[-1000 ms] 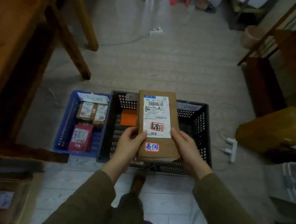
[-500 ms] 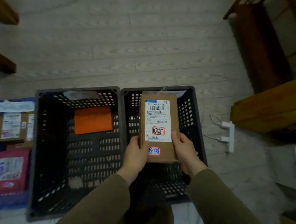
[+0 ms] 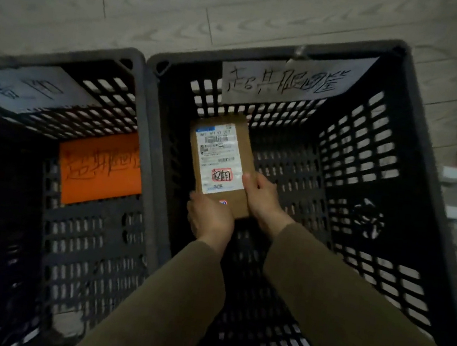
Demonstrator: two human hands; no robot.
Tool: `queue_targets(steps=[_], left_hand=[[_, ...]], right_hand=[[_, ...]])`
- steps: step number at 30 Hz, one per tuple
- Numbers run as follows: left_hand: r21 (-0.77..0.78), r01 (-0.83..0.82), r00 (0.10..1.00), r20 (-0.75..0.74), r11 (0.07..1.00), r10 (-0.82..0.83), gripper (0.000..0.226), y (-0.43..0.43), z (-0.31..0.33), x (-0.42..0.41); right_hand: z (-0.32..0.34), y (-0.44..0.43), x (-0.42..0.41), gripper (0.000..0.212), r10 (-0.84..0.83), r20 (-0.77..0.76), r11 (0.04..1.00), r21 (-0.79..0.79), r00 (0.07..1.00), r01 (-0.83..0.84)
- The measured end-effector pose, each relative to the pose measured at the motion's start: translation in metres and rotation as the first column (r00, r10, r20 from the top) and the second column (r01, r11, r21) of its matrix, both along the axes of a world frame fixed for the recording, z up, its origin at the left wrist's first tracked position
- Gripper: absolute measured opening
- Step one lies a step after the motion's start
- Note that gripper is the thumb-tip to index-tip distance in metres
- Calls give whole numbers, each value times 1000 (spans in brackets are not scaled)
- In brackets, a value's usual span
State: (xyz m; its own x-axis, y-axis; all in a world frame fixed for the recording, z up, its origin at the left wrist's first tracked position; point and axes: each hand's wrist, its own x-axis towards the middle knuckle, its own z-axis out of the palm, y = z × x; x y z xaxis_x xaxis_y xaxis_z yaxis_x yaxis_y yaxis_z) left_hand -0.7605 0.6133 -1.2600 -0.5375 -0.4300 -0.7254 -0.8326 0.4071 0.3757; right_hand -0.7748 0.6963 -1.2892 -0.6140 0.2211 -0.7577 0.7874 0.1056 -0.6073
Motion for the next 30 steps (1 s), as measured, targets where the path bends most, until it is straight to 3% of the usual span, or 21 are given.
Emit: queue_targets(steps=[6, 11, 17, 25, 30], left_hand=[[49, 20, 1000, -18, 999, -19, 35, 1, -8, 3], [177, 71, 992, -119, 982, -50, 35, -1, 60, 19], [270, -6, 983, -174, 963, 55, 42, -38, 234, 33], [318, -12, 871, -462, 948, 166, 48, -138, 502, 66], [229, -181, 734, -616, 956, 287, 53, -216, 612, 123]], right_hand=[[-16, 2, 2, 42, 98, 84, 989, 101, 992, -106], [50, 15, 15, 37, 68, 95, 987, 136, 993, -81], [234, 9, 31, 36, 142, 93, 978, 140, 986, -154], [512, -80, 2, 34, 295, -244, 955, 114, 924, -275], [635, -192, 26, 34, 435, -443, 870, -18, 784, -493]])
